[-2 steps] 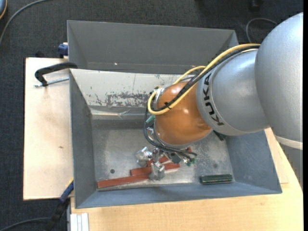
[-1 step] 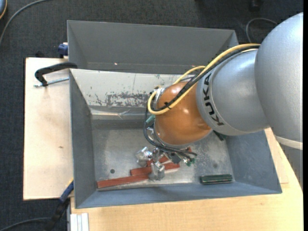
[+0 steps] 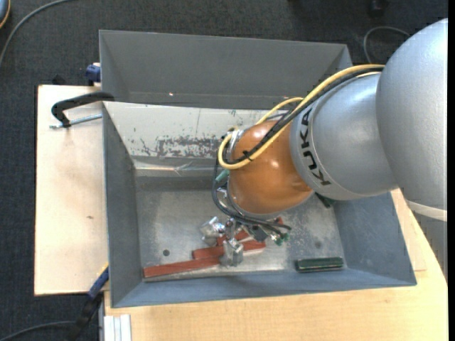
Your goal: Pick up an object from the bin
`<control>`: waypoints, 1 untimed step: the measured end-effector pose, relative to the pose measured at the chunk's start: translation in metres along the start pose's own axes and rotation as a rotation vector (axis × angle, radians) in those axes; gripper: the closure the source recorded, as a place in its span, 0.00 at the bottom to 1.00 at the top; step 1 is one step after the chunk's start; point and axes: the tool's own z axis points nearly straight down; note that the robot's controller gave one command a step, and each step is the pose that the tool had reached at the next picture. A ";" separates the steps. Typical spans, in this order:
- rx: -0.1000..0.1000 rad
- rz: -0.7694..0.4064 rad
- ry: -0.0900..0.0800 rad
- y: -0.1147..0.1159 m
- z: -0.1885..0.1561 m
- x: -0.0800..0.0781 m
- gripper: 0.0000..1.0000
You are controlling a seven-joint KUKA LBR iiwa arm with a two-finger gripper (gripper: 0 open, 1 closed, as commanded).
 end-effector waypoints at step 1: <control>0.000 0.000 0.000 0.000 0.000 0.000 1.00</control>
Offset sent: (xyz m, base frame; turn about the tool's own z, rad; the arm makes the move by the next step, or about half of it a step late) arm 0.0000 0.0000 0.0000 0.0000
